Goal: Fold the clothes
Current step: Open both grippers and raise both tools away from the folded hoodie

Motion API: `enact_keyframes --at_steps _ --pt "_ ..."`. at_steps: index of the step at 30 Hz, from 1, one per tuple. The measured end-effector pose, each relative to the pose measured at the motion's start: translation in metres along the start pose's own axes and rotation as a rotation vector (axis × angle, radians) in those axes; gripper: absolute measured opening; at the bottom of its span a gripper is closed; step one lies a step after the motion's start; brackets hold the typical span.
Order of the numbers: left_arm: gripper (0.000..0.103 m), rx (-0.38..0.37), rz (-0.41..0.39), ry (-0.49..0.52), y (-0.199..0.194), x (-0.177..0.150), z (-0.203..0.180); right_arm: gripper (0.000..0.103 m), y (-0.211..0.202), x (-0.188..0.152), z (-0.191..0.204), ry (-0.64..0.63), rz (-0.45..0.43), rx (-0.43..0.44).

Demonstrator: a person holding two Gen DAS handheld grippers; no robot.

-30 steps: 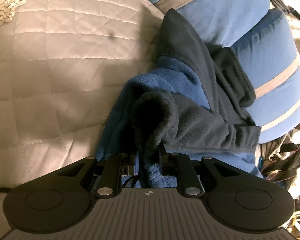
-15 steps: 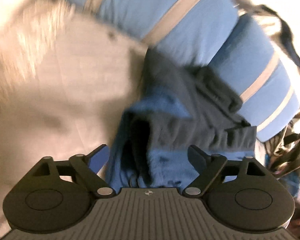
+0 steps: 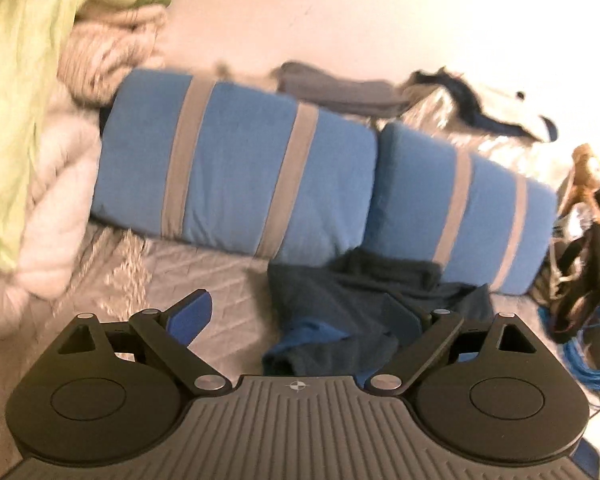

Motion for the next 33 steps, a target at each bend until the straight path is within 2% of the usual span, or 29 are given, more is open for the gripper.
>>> enact_keyframes --at_steps 6,8,13,16,19,24,29,33 --pt "0.094 -0.087 -0.045 -0.059 -0.040 0.034 -0.006 0.103 -0.051 0.049 -0.022 0.009 -0.118 -0.043" --pt "0.094 -0.088 -0.051 -0.036 -0.055 0.043 -0.010 0.103 -0.068 0.064 -0.032 0.006 -0.156 -0.067" --pt "0.094 -0.088 -0.145 0.042 -0.100 0.068 -0.020 0.103 -0.111 0.087 -0.055 0.073 -0.226 -0.084" --pt "0.094 -0.116 -0.148 0.024 -0.122 0.070 -0.022 0.103 -0.133 0.090 -0.059 0.075 -0.241 -0.082" --pt "0.094 -0.115 -0.134 0.043 -0.138 0.057 -0.018 0.103 -0.148 0.078 -0.053 0.039 -0.229 -0.059" --pt "0.094 -0.009 -0.104 0.159 -0.147 0.009 -0.002 0.103 -0.155 0.036 -0.037 -0.030 -0.196 -0.019" --pt "0.094 -0.023 -0.045 0.150 -0.157 -0.022 0.008 0.103 -0.157 -0.001 -0.026 -0.043 -0.155 0.045" --pt "0.094 -0.033 -0.009 0.206 -0.167 -0.043 0.009 0.103 -0.163 -0.025 -0.015 -0.081 -0.126 0.107"
Point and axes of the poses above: each gripper's, at about its wrist camera, not at the fingertips, and y roughly the way its jaws point, z to its left, x to its top, the point moved 9 cm from there along y, roughly the way its jaws point, and after that the axes turned 9 degrees about -z, right-handed, at the moved point
